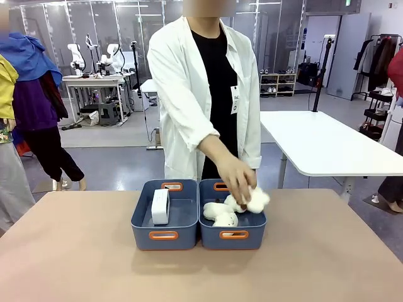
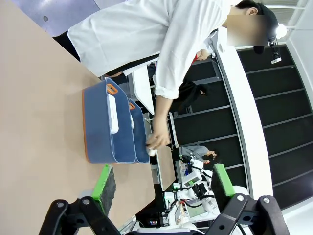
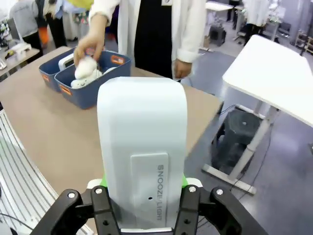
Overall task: Sort the digital clocks into the basket.
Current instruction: Pick up the Digital clock from the table and place it into the empty Plastic storage basket.
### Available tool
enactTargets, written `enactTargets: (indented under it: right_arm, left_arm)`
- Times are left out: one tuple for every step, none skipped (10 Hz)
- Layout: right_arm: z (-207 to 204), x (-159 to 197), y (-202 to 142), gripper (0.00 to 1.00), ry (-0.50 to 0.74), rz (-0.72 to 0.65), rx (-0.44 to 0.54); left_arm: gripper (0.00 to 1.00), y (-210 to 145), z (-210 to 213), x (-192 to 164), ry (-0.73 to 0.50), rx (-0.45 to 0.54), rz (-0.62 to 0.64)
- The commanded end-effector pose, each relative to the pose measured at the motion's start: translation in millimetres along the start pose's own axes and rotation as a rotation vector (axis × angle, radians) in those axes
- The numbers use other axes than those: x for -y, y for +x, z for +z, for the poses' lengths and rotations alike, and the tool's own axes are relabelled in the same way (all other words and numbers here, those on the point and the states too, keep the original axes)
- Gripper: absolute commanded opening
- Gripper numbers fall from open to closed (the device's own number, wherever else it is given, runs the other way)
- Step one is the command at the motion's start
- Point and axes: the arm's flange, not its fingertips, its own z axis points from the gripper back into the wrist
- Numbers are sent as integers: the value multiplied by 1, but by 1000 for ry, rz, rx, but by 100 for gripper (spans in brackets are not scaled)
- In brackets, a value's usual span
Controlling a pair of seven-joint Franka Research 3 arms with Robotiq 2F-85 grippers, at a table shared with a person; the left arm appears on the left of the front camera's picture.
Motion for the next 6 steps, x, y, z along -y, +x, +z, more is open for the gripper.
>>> enactTargets:
  right_arm:
    - [-31,28,29,4,73,59,-30]
    - [-40,28,37,4,88,78,-45]
    - [-47,28,42,4,104,82,-61]
    - [-54,28,47,4,120,86,-69]
    - [-61,27,51,4,140,87,-77]
    - [-66,25,55,4,150,103,-86]
  left_arm:
    - [100,-4,4,5,-8,-5,13]
    - [100,-4,4,5,-8,-5,13]
    - [100,-4,4,5,-8,-5,13]
    - [100,-4,4,5,-8,-5,13]
    - [100,-4,4,5,-8,-5,13]
    - [100,-4,4,5,-8,-5,13]
